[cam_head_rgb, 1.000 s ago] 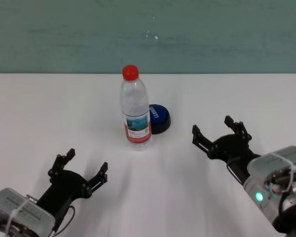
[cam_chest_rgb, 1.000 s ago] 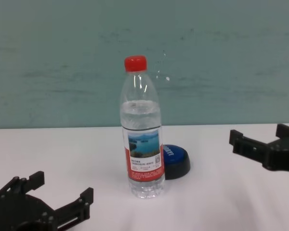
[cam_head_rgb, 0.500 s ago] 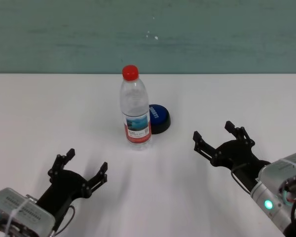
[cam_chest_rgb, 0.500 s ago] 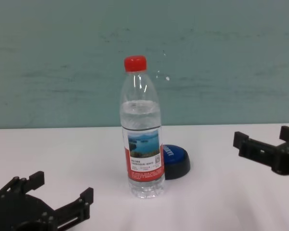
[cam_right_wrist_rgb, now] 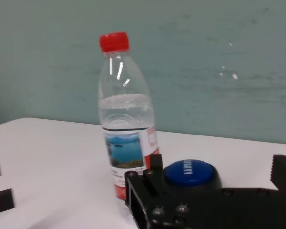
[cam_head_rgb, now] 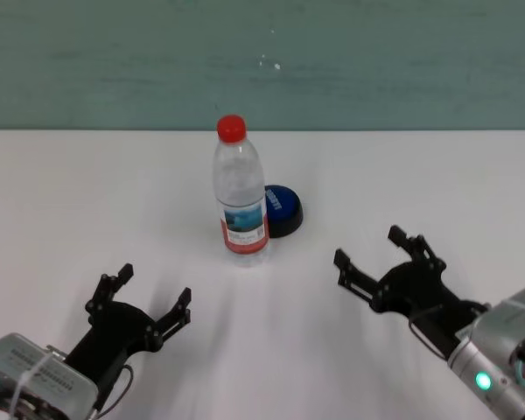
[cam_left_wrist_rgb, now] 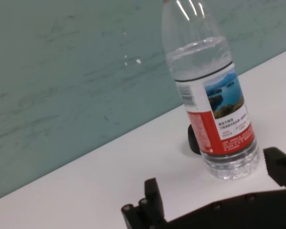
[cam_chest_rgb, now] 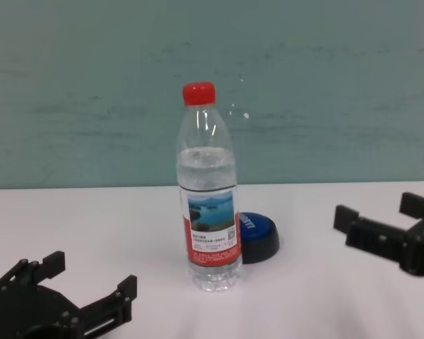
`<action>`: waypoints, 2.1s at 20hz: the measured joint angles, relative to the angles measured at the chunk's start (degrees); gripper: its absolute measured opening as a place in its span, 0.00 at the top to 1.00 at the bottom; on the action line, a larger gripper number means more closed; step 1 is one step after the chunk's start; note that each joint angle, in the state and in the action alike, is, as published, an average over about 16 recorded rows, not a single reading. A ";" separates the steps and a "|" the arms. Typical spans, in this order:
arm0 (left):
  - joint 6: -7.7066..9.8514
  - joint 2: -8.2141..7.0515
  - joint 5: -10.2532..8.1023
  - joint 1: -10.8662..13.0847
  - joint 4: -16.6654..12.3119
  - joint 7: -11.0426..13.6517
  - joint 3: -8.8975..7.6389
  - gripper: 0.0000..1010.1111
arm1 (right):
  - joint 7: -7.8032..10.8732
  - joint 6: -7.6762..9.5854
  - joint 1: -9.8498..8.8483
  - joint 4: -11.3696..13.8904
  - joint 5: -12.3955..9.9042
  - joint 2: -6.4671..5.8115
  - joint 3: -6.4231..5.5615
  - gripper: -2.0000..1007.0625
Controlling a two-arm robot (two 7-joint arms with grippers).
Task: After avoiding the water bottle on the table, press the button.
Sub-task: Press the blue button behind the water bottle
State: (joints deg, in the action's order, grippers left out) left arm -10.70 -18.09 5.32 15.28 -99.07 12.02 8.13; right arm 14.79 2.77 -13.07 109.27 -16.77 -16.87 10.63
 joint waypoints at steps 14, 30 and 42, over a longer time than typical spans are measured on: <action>0.00 0.00 0.00 0.00 0.00 0.00 0.00 0.01 | 1.25 -1.98 0.02 -1.65 -2.21 -2.03 2.37 0.00; 0.00 0.00 0.00 0.00 0.00 0.00 0.00 0.01 | 0.38 -2.87 2.48 -5.54 -3.63 -1.37 3.29 0.00; 0.00 0.00 0.00 0.00 0.00 0.00 0.00 0.01 | -0.75 -6.29 3.40 -7.27 3.61 -1.97 3.99 0.00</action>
State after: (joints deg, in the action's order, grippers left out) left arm -10.70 -18.09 5.32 15.28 -99.07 12.02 8.13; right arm 14.04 -3.52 -9.67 102.00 -13.16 -18.83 14.63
